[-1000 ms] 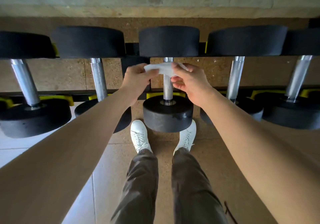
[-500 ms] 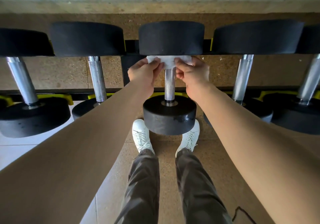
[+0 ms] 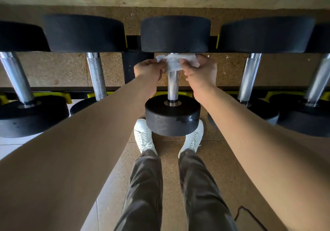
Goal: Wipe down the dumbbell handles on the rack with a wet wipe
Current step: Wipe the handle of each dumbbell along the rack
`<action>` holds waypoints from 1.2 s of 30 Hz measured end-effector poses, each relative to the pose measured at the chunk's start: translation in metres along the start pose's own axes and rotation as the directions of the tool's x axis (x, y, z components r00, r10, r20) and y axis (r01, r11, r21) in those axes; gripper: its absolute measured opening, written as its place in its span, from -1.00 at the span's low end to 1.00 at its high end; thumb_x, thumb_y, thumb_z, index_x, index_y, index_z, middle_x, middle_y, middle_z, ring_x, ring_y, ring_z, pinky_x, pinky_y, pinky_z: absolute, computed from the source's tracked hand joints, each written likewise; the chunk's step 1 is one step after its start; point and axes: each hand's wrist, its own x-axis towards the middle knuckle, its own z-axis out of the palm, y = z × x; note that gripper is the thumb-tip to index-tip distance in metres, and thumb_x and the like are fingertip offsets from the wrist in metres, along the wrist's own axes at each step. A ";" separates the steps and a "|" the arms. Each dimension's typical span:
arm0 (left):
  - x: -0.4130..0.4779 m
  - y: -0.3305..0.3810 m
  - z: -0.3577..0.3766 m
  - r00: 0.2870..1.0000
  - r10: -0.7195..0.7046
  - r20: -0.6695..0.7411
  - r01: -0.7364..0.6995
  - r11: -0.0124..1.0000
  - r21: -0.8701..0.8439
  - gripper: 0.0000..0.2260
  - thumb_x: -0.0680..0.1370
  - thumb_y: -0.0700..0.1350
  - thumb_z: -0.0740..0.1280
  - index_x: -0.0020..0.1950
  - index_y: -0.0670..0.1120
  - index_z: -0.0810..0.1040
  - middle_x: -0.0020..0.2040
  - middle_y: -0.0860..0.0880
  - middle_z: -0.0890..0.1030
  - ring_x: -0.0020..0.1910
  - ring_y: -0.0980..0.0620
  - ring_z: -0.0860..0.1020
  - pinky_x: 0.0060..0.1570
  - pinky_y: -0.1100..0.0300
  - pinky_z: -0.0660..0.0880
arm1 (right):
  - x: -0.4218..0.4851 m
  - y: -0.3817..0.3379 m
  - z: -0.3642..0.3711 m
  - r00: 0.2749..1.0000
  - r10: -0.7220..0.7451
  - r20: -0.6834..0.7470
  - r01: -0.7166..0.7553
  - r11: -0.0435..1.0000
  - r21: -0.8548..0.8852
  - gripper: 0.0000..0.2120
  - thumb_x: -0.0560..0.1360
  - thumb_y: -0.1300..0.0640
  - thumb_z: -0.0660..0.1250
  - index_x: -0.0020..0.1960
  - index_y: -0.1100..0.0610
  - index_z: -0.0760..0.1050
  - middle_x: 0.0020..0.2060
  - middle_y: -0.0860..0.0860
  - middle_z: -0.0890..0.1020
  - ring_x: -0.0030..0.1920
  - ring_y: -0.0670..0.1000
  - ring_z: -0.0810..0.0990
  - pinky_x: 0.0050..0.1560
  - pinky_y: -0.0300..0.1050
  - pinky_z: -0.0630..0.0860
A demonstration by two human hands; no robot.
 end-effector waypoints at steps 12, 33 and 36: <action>0.003 -0.026 -0.029 1.000 0.023 0.001 -0.023 0.977 0.210 -0.71 0.43 -0.09 0.59 0.10 -0.06 0.62 -0.13 -0.02 0.66 -0.31 0.11 0.53 -0.31 0.27 0.50 | -0.018 0.013 -0.011 0.999 0.003 0.054 0.004 0.990 -0.138 -0.81 0.52 0.09 0.44 -0.10 0.23 0.60 -0.22 0.10 0.68 -0.14 0.09 0.67 -0.18 -0.04 0.61; 0.010 -0.049 -0.054 0.991 0.123 0.049 -0.131 0.870 0.476 -0.68 0.50 -0.06 0.53 0.21 -0.11 0.63 0.05 -0.10 0.69 0.00 -0.07 0.66 -0.07 0.14 0.56 | -0.035 0.033 -0.036 0.962 0.070 0.265 0.020 0.946 -0.324 -0.80 0.48 0.04 0.49 -0.21 0.14 0.60 -0.28 0.11 0.68 -0.32 -0.03 0.58 -0.31 -0.09 0.53; 0.006 -0.050 -0.052 0.978 0.147 0.151 -0.207 0.795 0.571 -0.66 0.50 -0.06 0.52 0.24 -0.13 0.63 0.10 -0.06 0.64 0.07 -0.04 0.61 0.03 0.17 0.53 | -0.028 0.038 -0.046 0.962 0.044 0.269 0.092 0.876 -0.474 -0.82 0.49 0.01 0.48 -0.14 0.12 0.62 -0.23 0.06 0.66 -0.28 -0.04 0.55 -0.30 -0.21 0.46</action>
